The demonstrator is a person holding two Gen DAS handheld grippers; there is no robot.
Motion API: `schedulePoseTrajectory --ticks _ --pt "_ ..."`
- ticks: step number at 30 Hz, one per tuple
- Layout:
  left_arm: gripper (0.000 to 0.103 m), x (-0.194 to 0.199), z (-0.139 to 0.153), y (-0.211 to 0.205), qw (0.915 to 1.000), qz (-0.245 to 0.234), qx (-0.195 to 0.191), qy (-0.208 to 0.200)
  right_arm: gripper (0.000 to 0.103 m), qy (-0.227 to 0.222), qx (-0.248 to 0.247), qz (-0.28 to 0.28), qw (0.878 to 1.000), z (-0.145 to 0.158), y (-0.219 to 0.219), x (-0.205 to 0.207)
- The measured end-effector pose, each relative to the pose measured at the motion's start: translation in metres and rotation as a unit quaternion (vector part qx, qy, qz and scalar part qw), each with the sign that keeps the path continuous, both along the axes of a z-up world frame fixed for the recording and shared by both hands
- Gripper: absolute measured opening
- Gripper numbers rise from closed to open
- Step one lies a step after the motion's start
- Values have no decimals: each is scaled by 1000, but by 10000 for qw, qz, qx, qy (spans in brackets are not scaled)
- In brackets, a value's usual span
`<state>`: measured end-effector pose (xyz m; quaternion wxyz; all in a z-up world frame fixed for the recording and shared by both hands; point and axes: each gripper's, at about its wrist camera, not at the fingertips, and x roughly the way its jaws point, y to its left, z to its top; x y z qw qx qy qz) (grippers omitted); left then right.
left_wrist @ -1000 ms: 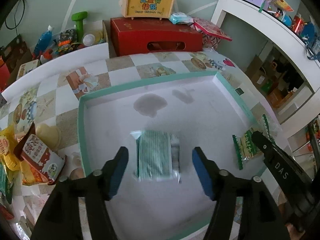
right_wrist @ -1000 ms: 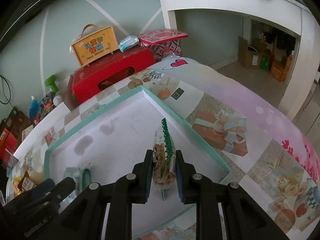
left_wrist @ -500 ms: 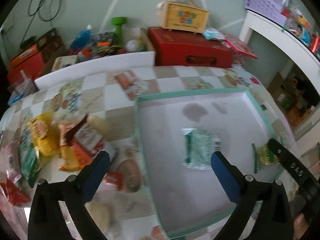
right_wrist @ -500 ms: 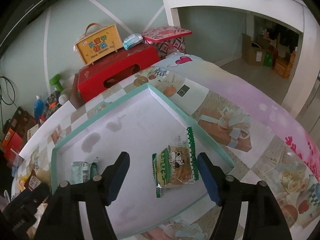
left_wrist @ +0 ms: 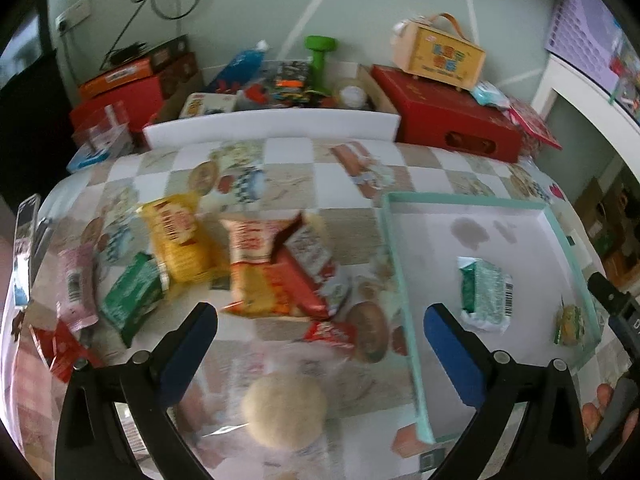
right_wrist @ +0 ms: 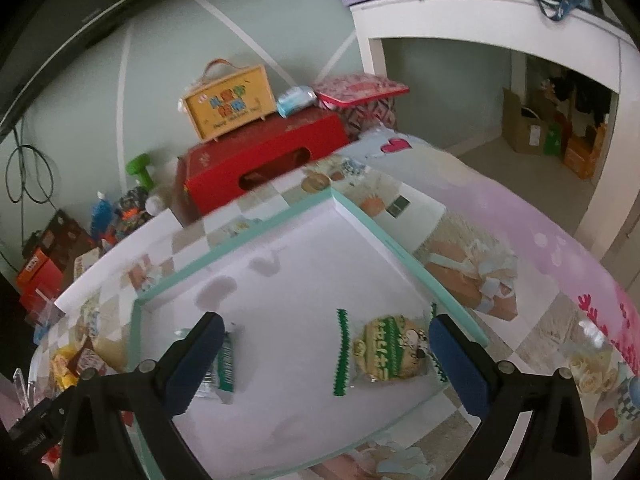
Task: Organize snacks
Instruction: 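Move both open tools back over the snack pile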
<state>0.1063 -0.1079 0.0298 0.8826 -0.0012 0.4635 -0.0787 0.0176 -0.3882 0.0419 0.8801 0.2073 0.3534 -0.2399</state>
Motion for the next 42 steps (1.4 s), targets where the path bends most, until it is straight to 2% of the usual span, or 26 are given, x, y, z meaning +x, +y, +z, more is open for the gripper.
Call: schedulePoseTrajectory --ticks 5,10,14,19,24,29,36,42 --pt "103 -10 6 37 9995 321 -53 -46 103 -148 -9 105 9998 14 11 1" --pt "103 -22 18 79 9977 631 -147 -221 103 -521 30 303 9982 33 29 -1" --pt "103 -33 27 116 9946 958 -208 -336 103 -690 36 656 9955 46 52 2" --pt "103 -47 31 156 9907 1287 -345 -281 103 -764 208 1170 9900 54 91 7" --pt "103 -58 24 182 9880 1489 -399 -107 103 -584 295 1717 9830 51 138 16" --pt "103 -61 12 196 9840 1642 -683 110 103 -240 275 2235 9740 38 184 26" --pt "103 -56 -17 192 9813 1630 -849 575 103 405 269 2887 9562 -1 239 46" --pt "102 -48 -46 192 9751 1702 -953 1057 103 966 261 2994 9489 -34 252 54"
